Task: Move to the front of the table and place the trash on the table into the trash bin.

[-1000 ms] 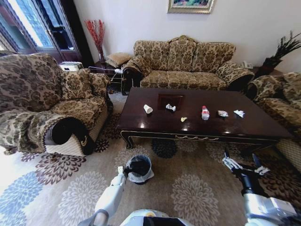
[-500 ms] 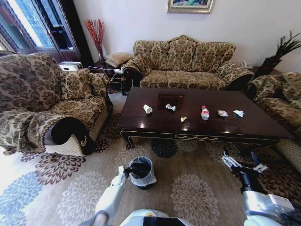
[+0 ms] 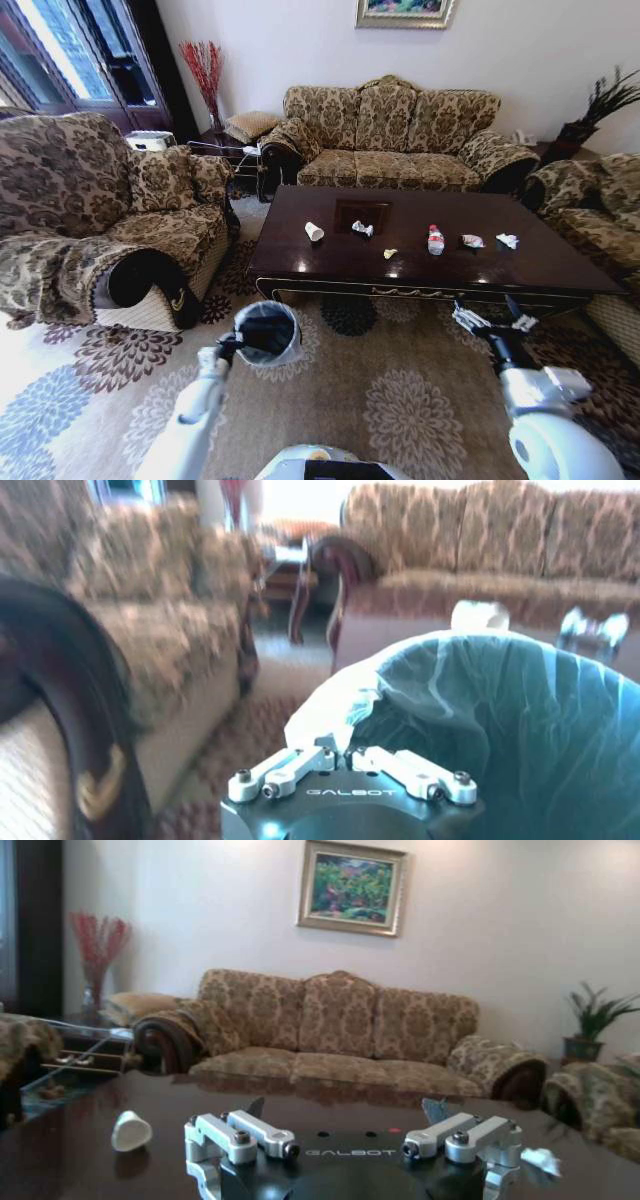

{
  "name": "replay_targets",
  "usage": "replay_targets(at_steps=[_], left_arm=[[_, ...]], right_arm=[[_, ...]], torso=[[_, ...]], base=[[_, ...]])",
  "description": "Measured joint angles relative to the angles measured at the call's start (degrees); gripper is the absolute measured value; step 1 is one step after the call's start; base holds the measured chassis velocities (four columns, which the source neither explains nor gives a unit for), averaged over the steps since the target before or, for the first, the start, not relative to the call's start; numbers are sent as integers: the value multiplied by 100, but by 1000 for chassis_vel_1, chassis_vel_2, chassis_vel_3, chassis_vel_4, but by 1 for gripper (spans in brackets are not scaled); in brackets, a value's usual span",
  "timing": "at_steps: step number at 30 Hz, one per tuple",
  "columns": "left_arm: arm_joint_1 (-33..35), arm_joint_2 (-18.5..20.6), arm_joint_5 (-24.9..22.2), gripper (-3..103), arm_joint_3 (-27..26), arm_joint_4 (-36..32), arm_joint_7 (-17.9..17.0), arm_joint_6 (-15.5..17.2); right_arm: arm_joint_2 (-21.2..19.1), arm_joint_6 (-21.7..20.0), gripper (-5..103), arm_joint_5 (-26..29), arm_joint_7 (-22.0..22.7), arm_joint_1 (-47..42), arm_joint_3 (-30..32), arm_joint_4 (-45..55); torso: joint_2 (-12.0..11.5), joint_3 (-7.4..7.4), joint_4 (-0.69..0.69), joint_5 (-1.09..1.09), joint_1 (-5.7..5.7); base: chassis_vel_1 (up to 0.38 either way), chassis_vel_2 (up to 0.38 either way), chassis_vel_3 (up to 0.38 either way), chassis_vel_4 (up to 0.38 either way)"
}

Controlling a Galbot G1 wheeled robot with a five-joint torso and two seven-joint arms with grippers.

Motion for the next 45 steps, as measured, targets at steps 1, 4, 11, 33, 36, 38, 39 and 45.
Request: replay_targets(at_steps=[1,4,11,33,36,38,39,45], left_arm=[[0,0,0,3,0,0,0,0],[408,-3,-116,3,-416,-1014,-53,249],[472,-59,20,3,-642,-2065,-217,414],[631,-228,466,3,-203,-2230,-301,-19],[613,-224,466,3,-180,-2215,-288,-20],[600,-223,467,3,-174,-2202,-288,-20],[593,-223,467,3,-170,-2190,-287,-21],[565,-229,467,3,-159,-2120,-283,-31]], right_arm=[[0,0,100,0,0,0,0,0],[-175,-134,100,94,-33,196,0,13],[-221,-299,100,105,-360,269,0,4],[47,90,100,-18,-764,-197,64,117],[88,89,100,-67,-761,-213,44,133],[96,87,100,-82,-760,-214,39,133],[99,83,100,-91,-757,-208,36,133],[79,16,100,-106,-734,-138,22,109]], torso=[[0,0,0,0,0],[0,0,1,-2,0],[0,0,-3,1,0],[0,1,-1,1,0],[-2,3,-2,-2,6],[-2,3,-3,-2,7],[-2,3,-2,-1,7],[-2,2,0,-1,2]], base=[[0,0,0,0],[0,0,0,0],[0,0,0,0],[-69,67,67,-63],[-213,243,246,-201],[-172,254,236,-183],[-118,254,236,-118],[-26,169,171,-27]])
